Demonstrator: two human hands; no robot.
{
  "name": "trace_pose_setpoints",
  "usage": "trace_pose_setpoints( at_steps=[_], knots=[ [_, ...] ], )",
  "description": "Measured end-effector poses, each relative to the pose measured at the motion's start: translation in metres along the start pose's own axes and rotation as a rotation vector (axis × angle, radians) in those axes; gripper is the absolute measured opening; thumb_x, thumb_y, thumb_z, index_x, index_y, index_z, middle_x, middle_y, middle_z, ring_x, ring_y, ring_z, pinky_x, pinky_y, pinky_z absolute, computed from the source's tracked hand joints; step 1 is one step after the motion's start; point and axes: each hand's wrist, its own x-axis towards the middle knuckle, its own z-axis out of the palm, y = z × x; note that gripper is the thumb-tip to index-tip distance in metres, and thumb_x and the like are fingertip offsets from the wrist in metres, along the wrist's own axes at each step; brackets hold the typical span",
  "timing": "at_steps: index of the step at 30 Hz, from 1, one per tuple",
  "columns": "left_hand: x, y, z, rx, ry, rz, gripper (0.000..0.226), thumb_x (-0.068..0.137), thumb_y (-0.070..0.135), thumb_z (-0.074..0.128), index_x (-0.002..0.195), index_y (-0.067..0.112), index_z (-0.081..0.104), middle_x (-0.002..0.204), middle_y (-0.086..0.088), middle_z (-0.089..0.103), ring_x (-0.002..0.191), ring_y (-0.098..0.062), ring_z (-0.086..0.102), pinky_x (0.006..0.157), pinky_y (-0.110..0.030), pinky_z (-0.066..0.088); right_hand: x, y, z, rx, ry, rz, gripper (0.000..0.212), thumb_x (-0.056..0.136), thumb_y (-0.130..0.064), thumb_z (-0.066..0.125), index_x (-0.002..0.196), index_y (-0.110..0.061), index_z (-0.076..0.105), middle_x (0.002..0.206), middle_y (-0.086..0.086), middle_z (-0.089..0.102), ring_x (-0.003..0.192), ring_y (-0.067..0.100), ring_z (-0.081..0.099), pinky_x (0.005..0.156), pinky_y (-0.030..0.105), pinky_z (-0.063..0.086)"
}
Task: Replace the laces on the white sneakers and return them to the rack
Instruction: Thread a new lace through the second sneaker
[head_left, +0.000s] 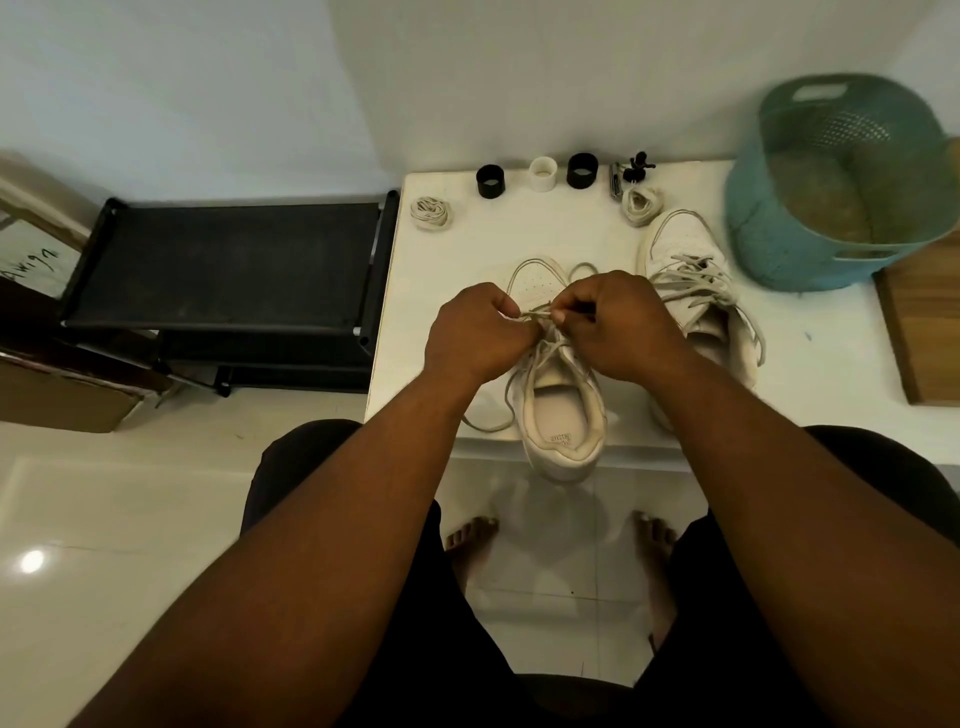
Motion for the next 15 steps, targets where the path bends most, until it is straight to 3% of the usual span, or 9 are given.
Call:
trace_pose_setpoints(
  at_steps=[4, 8, 15],
  knots=[
    [-0.0020, 0.0069, -0.0042, -0.170, 0.002, -0.084, 0.033, 0.060, 0.034, 0.080, 0.086, 0.030, 0.061, 0.088, 0.004, 0.072, 0.074, -0.016, 0.074, 0.074, -0.040, 0.063, -0.0002, -0.0030, 0.0043, -0.065, -0.013, -0.028, 0.014, 0.092, -0.025, 0.070, 0.102, -0.023, 0.080, 0.098, -0.002, 0.076, 0.086, 0.012, 0.064, 0.076, 0.023, 0.045],
    [-0.0028, 0.0071, -0.0062, -0.344, -0.024, -0.139, 0.041, 0.070, -0.002, 0.077, 0.098, 0.022, 0.057, 0.085, -0.011, 0.070, 0.053, -0.013, 0.067, 0.057, -0.029, 0.059, -0.0006, -0.0057, 0.0042, -0.163, -0.023, -0.082, 0.015, 0.091, -0.025, 0.069, 0.102, -0.023, 0.080, 0.098, 0.001, 0.073, 0.089, 0.019, 0.065, 0.075, 0.025, 0.043],
    [-0.0014, 0.0057, -0.0053, -0.595, -0.082, -0.263, 0.052, 0.077, -0.015, 0.071, 0.113, 0.012, 0.047, 0.099, -0.023, 0.064, 0.071, -0.028, 0.068, 0.060, -0.033, 0.062, -0.0017, -0.0056, 0.0005, -0.183, -0.098, -0.154, 0.017, 0.089, -0.018, 0.071, 0.102, -0.022, 0.081, 0.102, 0.002, 0.074, 0.095, 0.025, 0.067, 0.082, 0.036, 0.053]
  ],
)
